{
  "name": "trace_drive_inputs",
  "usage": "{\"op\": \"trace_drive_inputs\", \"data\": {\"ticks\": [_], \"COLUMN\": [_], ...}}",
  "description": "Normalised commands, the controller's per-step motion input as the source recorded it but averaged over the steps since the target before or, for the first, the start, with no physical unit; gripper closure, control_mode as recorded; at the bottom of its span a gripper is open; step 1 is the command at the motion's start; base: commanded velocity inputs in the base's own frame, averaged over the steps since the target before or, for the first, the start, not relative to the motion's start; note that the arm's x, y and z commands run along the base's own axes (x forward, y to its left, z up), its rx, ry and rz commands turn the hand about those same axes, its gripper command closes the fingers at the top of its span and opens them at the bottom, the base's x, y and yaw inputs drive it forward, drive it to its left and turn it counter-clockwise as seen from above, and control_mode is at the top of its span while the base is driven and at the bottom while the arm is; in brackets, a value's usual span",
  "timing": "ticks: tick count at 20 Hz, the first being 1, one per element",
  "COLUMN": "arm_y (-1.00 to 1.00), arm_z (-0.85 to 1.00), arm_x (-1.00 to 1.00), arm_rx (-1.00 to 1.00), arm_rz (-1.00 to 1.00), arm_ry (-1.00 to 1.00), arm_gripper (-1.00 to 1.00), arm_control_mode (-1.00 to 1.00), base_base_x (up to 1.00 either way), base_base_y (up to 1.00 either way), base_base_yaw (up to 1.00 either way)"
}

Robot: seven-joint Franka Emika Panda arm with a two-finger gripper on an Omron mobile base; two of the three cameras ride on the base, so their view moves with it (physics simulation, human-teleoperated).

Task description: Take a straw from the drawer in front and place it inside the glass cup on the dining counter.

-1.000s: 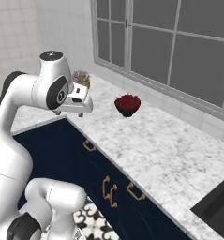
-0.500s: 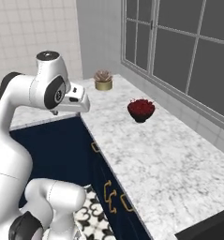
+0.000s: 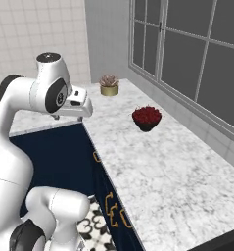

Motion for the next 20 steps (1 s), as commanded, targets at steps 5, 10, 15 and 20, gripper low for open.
{"op": "trace_drive_inputs", "data": {"ticks": [5,10,15,20], "arm_y": [0.09,0.78,0.61,0.48], "arm_z": [-0.06,-0.3,-0.72,-0.97], "arm_x": [0.03,0.0,0.0,0.0], "arm_rx": [-0.03,-0.27,-0.37,-0.32], "arm_rz": [0.09,0.09,0.04,0.03], "arm_ry": [0.0,-0.03,-0.04,-0.02], "arm_gripper": [-1.0,-1.0,-1.0,-1.0], "arm_control_mode": [-1.0,-1.0,-1.0,-1.0], "base_base_x": [0.03,0.0,0.0,0.0], "base_base_y": [-0.02,0.0,0.0,0.0], "base_base_yaw": [0.02,0.0,0.0,0.0]}}
